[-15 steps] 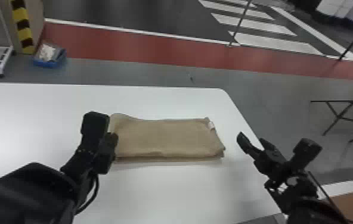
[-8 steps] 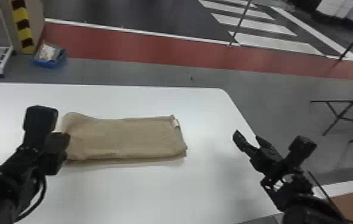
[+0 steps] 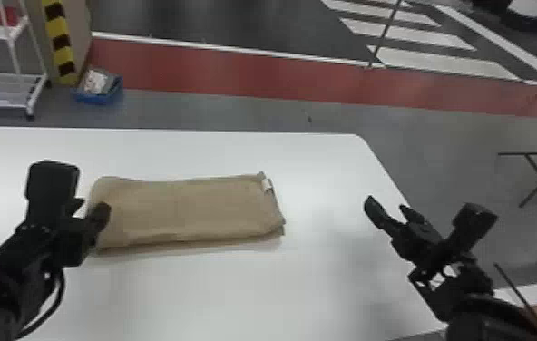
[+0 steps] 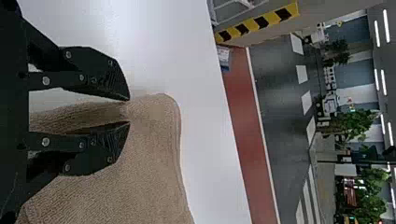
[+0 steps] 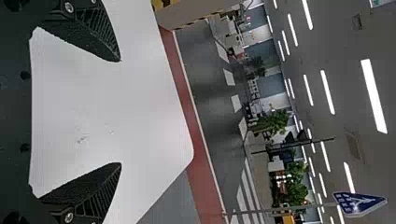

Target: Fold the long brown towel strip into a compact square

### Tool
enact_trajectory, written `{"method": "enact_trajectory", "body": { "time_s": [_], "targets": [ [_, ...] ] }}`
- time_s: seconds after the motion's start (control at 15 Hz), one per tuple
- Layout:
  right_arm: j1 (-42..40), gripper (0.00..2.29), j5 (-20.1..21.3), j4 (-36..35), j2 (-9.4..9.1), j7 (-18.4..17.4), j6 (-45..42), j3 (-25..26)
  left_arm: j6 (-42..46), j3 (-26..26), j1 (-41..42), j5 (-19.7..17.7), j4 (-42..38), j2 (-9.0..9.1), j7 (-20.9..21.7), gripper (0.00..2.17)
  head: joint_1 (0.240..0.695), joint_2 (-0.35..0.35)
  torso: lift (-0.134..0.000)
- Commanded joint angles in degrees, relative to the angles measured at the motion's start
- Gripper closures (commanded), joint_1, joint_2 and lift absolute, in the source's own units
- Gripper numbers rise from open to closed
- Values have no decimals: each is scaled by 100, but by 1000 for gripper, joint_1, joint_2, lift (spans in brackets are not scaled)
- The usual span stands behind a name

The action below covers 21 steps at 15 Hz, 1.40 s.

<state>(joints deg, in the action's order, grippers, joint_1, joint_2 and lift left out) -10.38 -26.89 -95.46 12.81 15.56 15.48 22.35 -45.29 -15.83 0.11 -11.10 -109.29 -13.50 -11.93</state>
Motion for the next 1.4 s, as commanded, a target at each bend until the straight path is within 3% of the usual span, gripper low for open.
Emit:
{"method": "enact_trajectory", "body": {
  "time_s": [0.0, 0.4, 0.47, 0.53, 0.73, 0.8, 1.0, 1.33],
  "targets": [
    [-8, 90, 0, -34, -24, -1, 48, -3, 50, 159, 192, 56, -392, -39, -2, 19, 695, -276, -128],
    [141, 93, 141, -34, -165, -71, 83, -574, 999, -148, -37, 64, -40, 5, 156, 87, 695, -245, -128],
    [185, 93, 176, -34, -191, -106, 136, -697, 1017, -280, -142, 56, 92, 14, 200, 198, 695, -241, -128],
    [229, 93, 229, -34, -191, -141, 224, -855, 999, -368, -257, 47, 241, 32, 305, 468, 695, -239, -128],
    [431, 93, 466, -34, -270, -168, 488, -1330, 296, -394, -503, 20, 514, 251, 534, 1781, 695, -222, -128],
    [475, 93, 475, -34, -288, -168, 523, -1470, 261, -386, -538, 3, 584, 251, 639, 1885, 695, -213, -128],
    [651, 93, 554, -113, -297, -168, 822, -1848, 138, -298, -547, -15, 716, 234, 798, 1889, 695, -164, -128],
    [1038, 97, 492, -166, -297, -168, 1261, -1927, 138, -166, -555, 29, 865, 199, 903, 1889, 695, -108, -128]
  ]
}}
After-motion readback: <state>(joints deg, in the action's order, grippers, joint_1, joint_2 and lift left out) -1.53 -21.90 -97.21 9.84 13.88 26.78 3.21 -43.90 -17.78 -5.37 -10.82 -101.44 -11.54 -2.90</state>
